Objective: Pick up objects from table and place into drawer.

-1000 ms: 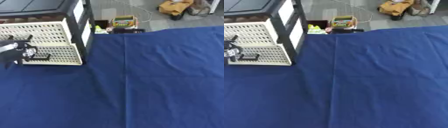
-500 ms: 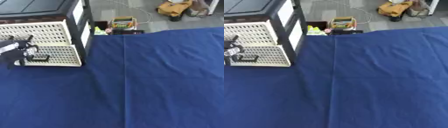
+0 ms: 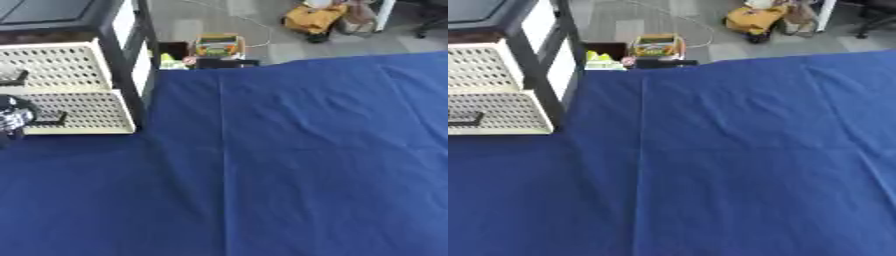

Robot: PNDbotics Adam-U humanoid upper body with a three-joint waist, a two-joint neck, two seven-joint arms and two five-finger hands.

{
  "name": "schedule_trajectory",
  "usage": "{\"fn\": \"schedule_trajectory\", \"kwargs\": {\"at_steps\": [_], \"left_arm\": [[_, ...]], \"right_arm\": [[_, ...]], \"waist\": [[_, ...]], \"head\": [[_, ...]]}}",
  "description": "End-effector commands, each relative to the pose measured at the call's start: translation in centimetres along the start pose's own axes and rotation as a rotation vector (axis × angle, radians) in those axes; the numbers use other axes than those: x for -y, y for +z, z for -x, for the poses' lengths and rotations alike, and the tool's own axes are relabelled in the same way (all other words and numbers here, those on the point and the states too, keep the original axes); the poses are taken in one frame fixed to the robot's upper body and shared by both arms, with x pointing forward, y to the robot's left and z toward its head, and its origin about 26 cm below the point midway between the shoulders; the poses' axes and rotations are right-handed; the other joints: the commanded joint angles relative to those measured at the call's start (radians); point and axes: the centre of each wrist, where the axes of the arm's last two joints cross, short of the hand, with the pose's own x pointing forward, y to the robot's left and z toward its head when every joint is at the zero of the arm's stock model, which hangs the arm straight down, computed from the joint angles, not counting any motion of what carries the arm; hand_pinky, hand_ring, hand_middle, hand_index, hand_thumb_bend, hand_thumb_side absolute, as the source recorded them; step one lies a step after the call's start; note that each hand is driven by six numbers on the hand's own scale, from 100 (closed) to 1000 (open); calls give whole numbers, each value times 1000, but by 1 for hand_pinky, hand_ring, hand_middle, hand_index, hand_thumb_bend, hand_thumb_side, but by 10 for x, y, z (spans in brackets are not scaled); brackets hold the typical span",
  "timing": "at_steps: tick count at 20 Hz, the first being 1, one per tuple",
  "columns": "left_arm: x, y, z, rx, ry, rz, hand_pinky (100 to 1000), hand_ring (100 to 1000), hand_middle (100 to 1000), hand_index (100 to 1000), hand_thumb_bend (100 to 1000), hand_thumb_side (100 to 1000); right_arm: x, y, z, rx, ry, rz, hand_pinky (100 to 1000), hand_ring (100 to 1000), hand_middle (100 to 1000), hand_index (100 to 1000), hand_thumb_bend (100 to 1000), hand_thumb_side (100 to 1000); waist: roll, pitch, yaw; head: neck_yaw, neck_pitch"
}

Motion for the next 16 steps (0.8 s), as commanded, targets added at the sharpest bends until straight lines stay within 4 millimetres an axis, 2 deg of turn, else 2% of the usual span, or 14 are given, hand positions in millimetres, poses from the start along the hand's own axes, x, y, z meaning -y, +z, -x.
{"fn": "schedule_trajectory", "kwargs": {"at_steps": [1,8,11,16], "left_arm": [[-7,21,-24,127,2,-62,190,473,519,861,100,1000],[1,22,-25,362,210,-288,141,442,494,850,100,1000],[6,21,-21,450,345,-460,176,456,509,869,100,1000],[25,19,-12,519,579,-873,282,518,581,908,100,1000]], "right_arm": [[5,-5,-5,20,-9,19,747,665,698,749,174,953],[2,-5,-6,18,-41,19,747,670,701,751,162,956],[1,-5,-7,29,-54,22,745,673,703,753,153,960],[-4,-5,-9,89,-91,18,751,693,723,772,100,988]], "waist": [[-6,-39,-3],[-10,-86,-12],[-11,-102,-13],[-10,-118,-14]], "head": [[-15,20],[9,79],[15,99],[46,126]]}}
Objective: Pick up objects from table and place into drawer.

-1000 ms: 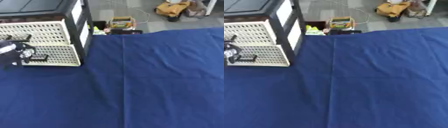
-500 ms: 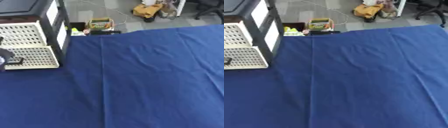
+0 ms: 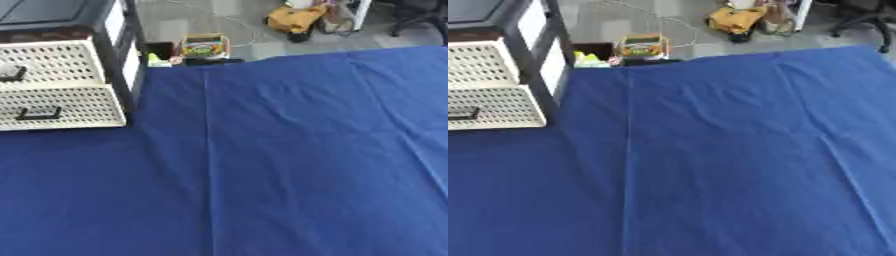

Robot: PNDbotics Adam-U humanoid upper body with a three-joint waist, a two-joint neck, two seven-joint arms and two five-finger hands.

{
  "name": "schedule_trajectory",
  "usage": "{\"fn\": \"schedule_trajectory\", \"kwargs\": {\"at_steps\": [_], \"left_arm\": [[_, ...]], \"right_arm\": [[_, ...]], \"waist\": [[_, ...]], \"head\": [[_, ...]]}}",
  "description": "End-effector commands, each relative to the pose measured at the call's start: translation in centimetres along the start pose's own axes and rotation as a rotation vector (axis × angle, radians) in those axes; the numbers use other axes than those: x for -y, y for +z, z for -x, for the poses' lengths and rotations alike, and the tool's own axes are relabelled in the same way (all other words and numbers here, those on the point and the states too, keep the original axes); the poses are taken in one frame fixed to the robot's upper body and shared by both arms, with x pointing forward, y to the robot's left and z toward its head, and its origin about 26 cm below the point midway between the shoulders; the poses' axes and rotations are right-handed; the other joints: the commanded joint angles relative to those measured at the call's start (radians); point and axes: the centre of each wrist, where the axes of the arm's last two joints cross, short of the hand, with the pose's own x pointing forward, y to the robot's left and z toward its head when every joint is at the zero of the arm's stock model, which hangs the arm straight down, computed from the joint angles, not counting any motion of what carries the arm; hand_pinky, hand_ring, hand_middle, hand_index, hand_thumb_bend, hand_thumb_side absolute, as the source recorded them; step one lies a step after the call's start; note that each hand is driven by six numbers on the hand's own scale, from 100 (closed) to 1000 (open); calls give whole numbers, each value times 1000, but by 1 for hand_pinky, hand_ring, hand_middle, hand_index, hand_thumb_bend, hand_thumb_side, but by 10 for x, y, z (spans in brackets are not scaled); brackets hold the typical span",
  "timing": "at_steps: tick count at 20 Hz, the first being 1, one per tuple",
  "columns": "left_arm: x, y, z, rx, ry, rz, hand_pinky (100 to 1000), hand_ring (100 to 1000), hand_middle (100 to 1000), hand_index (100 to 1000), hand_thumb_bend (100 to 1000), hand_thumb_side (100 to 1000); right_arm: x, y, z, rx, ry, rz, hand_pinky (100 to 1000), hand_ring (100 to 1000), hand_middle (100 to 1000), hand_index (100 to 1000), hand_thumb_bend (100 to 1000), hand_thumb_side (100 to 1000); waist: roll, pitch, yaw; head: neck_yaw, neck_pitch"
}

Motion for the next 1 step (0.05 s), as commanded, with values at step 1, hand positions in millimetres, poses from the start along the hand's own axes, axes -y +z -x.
{"fn": "schedule_trajectory", "kwargs": {"at_steps": [1], "left_arm": [[0,4,-1,93,55,-267,295,526,589,911,100,999]], "right_arm": [[0,-5,-7,84,-31,-2,752,698,727,776,100,996]], "waist": [[-4,-25,-2]], "head": [[24,21]]}}
